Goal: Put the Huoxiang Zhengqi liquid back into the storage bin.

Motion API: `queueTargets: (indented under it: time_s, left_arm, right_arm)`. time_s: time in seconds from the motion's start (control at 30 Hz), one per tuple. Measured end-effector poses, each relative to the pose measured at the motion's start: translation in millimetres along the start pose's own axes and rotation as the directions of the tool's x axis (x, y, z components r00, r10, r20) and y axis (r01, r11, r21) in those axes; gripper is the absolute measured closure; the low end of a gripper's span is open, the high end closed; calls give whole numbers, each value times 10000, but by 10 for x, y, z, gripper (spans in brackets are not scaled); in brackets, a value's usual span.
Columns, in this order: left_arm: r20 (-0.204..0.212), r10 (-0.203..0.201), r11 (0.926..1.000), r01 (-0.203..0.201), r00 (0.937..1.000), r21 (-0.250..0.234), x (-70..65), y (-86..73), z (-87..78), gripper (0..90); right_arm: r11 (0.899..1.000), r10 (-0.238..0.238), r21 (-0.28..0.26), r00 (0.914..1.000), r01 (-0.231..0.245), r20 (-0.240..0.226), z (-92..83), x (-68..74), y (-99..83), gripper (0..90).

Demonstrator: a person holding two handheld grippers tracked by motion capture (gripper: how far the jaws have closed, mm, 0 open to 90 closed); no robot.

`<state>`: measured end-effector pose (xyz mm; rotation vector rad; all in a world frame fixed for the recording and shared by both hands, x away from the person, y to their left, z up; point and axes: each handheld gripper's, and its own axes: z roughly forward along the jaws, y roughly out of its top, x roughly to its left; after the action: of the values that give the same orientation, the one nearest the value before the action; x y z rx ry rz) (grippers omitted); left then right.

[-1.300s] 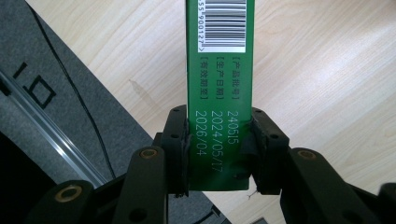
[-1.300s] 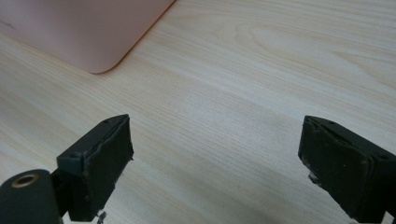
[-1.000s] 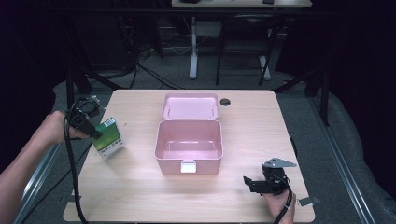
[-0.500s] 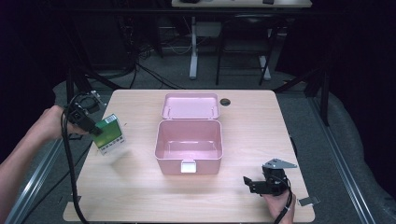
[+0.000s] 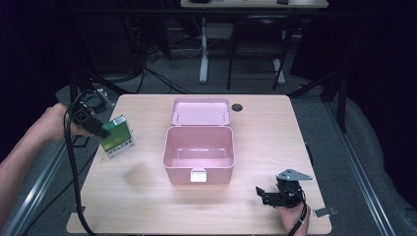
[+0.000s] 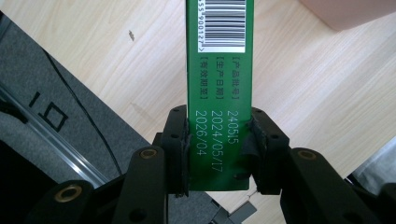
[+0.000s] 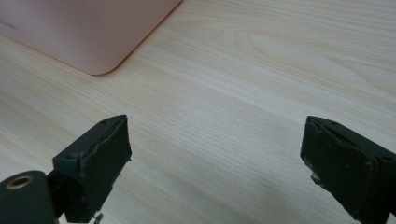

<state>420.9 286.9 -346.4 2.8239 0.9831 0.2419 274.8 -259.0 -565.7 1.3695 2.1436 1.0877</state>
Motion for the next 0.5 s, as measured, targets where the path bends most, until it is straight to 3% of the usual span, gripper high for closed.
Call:
queueTargets:
  time_s: [0.33, 0.5]
  left_arm:
    - [-6, 236, 9994, -236, 9997, -251, -42, 90, -176, 640]
    - [53, 321, 9994, -321, 9995, -118, -66, 144, -250, 640]
  right_arm:
    - [10000, 31, -95, 10000, -30, 90, -10, 1, -57, 61]
    - [10000, -37, -79, 9999, 38, 122, -7, 15, -48, 43]
